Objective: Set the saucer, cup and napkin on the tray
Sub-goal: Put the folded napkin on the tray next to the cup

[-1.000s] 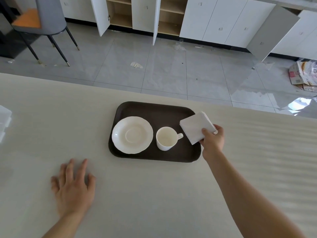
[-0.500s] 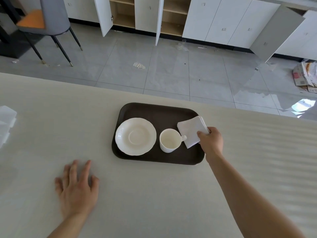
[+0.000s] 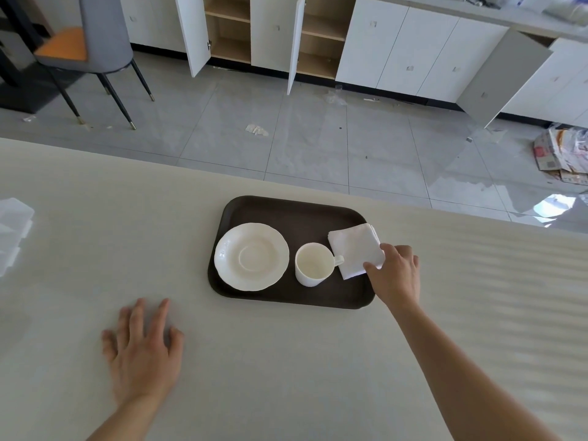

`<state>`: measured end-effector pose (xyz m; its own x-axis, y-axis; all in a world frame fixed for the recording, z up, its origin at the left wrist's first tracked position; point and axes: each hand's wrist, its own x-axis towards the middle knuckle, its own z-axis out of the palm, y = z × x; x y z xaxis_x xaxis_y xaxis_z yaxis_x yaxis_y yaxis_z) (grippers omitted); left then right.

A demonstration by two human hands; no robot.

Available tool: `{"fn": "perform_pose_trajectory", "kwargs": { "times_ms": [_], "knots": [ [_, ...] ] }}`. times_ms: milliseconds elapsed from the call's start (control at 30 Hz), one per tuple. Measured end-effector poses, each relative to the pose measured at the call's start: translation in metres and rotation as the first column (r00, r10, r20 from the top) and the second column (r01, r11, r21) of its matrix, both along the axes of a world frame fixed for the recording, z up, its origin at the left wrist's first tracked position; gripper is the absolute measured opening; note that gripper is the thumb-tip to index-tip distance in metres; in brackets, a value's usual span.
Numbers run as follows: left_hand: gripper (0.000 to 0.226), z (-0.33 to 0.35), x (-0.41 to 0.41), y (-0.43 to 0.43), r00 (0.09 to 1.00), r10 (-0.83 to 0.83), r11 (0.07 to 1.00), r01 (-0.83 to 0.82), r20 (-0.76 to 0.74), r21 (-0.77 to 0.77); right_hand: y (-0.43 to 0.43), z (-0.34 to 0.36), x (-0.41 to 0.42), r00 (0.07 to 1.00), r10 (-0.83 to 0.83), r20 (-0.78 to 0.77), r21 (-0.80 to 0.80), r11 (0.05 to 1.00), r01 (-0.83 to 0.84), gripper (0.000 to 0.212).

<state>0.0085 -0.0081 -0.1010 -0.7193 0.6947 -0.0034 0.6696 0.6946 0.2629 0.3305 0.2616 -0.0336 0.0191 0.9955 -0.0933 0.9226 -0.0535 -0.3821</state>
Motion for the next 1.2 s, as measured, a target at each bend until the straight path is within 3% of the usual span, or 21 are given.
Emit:
{"fn": "perform_pose_trajectory", "kwargs": {
  "times_ms": [567,800,967,1200],
  "knots": [
    [0.061,-0.005,-0.003,-0.002,1.0,-0.011,1.0,0.011,-0.019,-0.008,-0.012,0.028,-0.011,0.957,0.253,0.138,0.142,0.952,-0.272,0.036],
    [0.062,-0.001,0.0,0.0,1.0,0.004,1.0,-0.004,-0.012,-0.026,0.002,0.048,-0.049,0.932,0.36,0.046,0.206,0.91,-0.361,0.022],
    [0.062,-0.001,-0.001,0.0,1.0,0.004,0.999,-0.004,-0.011,-0.041,0.015,0.057,-0.094,0.883,0.47,0.017,0.112,0.876,-0.468,0.018],
    [0.06,-0.003,-0.002,-0.001,1.0,-0.007,0.999,0.006,-0.022,-0.035,0.039,0.038,-0.16,0.773,0.629,0.084,-0.201,0.77,-0.605,0.033]
  ]
}}
